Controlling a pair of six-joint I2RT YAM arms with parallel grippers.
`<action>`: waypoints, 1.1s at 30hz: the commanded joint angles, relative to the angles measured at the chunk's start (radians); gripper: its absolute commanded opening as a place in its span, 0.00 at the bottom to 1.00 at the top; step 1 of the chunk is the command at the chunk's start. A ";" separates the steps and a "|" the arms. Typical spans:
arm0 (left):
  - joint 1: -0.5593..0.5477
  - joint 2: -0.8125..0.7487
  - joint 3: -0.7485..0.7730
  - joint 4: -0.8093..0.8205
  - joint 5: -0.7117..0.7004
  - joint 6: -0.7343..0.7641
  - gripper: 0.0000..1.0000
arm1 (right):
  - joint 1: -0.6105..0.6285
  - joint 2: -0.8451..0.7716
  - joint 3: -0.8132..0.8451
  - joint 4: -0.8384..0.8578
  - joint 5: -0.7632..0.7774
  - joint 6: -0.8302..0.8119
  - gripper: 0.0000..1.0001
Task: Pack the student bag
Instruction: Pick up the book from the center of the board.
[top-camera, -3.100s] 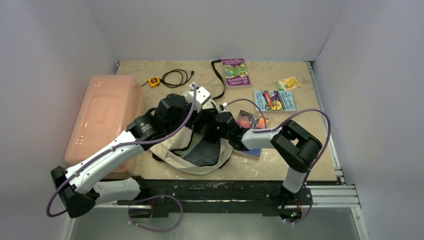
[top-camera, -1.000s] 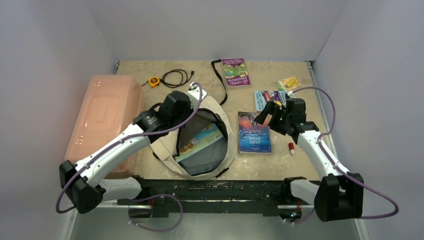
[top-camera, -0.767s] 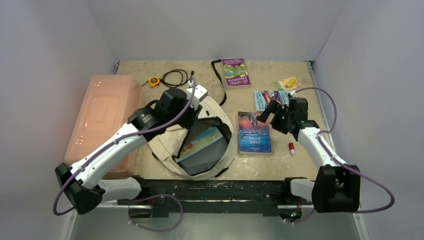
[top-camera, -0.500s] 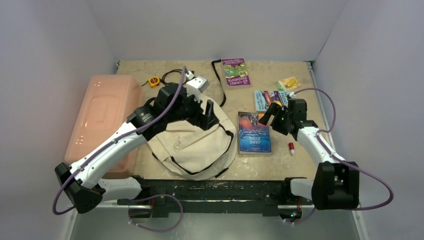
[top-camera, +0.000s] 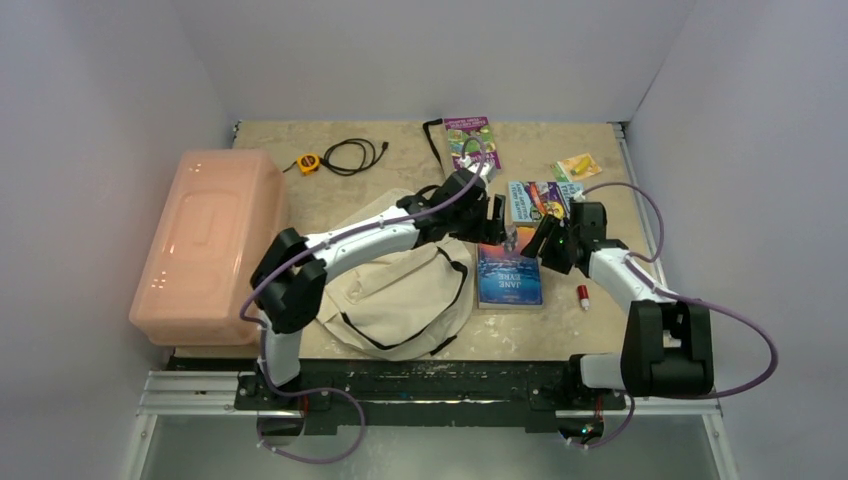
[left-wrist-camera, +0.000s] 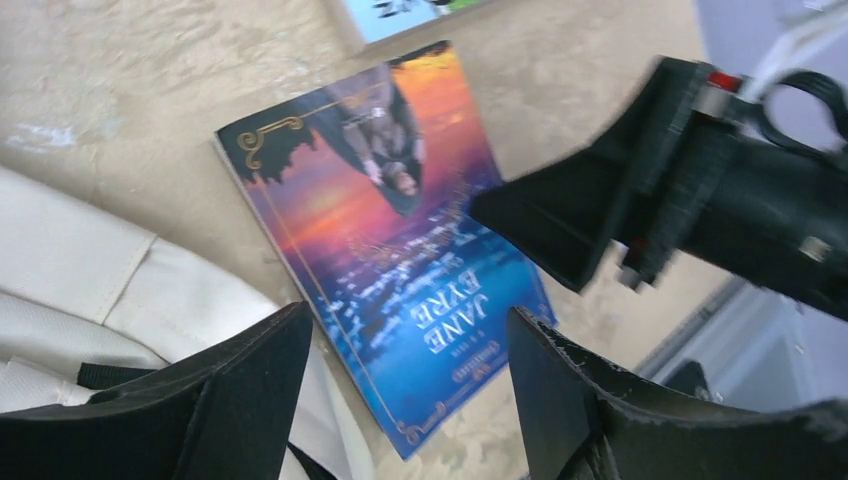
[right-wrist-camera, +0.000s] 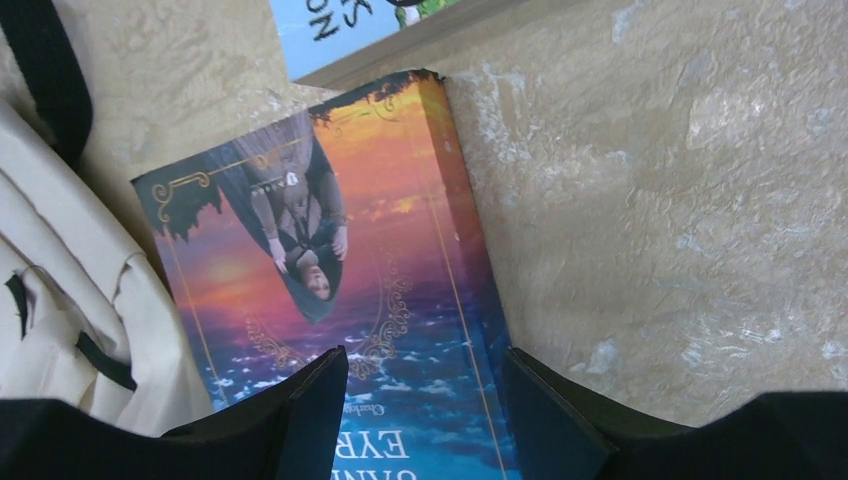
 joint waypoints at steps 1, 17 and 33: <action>-0.011 0.069 0.107 -0.037 -0.205 -0.090 0.69 | -0.002 0.016 -0.022 0.045 0.014 0.005 0.62; -0.015 0.309 0.257 -0.155 -0.217 -0.130 0.61 | -0.003 0.047 -0.046 0.085 -0.010 -0.003 0.52; -0.014 0.196 0.166 0.054 -0.006 -0.173 0.26 | -0.002 0.084 -0.072 0.133 -0.076 0.005 0.51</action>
